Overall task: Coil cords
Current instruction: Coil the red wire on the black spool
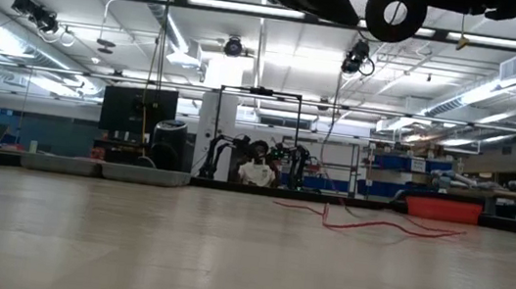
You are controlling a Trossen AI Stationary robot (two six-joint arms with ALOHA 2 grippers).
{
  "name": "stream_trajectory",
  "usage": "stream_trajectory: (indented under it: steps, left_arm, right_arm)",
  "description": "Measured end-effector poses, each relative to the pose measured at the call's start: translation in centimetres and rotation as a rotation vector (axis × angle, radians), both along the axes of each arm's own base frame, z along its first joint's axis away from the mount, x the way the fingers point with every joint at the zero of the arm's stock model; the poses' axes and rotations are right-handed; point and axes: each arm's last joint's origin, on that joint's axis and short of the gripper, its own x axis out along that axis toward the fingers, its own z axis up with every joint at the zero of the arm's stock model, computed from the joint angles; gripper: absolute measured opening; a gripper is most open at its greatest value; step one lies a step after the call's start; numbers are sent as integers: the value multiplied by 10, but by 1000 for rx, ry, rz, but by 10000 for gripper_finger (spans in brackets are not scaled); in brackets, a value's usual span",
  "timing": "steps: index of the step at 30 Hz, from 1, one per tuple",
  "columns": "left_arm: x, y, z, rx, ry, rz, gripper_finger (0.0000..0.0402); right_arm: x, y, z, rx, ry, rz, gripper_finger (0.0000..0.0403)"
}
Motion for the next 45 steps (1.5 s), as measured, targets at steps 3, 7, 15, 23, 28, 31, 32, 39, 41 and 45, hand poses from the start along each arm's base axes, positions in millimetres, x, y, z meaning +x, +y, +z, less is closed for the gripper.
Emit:
stream_trajectory:
  steps: [3, 7, 15, 23, 28, 31, 32, 39, 41, 45]
  left_arm:
    - [0, 0, 1, -4, -15, -3, 95]
    - [2, -1, 5, -20, -54, -32, 94]
    - [3, -2, 12, -34, -130, -42, 94]
    - [3, -6, 15, -33, -137, -48, 94]
    - [4, -13, 33, 25, -75, -26, 94]
    - [5, -14, 44, 64, -59, -21, 94]
    - [5, -14, 47, 69, -66, -25, 94]
    - [10, -8, 64, 41, -120, -94, 94]
    - [12, -6, 70, 15, -151, -118, 94]
    - [13, -3, 76, -21, -188, -152, 94]
  right_arm:
    - [1, 1, 0, 5, -4, 23, 0]
    - [2, 1, 0, 7, -9, 24, 0]
    - [7, 3, 2, 18, -43, 24, 0]
    - [7, 3, 0, 16, -29, 17, 0]
    - [6, 3, -3, 1, 7, 12, 0]
    - [7, 4, -3, 12, 3, 55, 0]
    - [7, 4, -2, 14, -2, 58, 0]
    - [12, 3, -4, 16, -5, 32, 0]
    - [16, 3, -3, 27, -35, 30, 0]
    - [24, 3, -2, 35, -83, 13, 0]
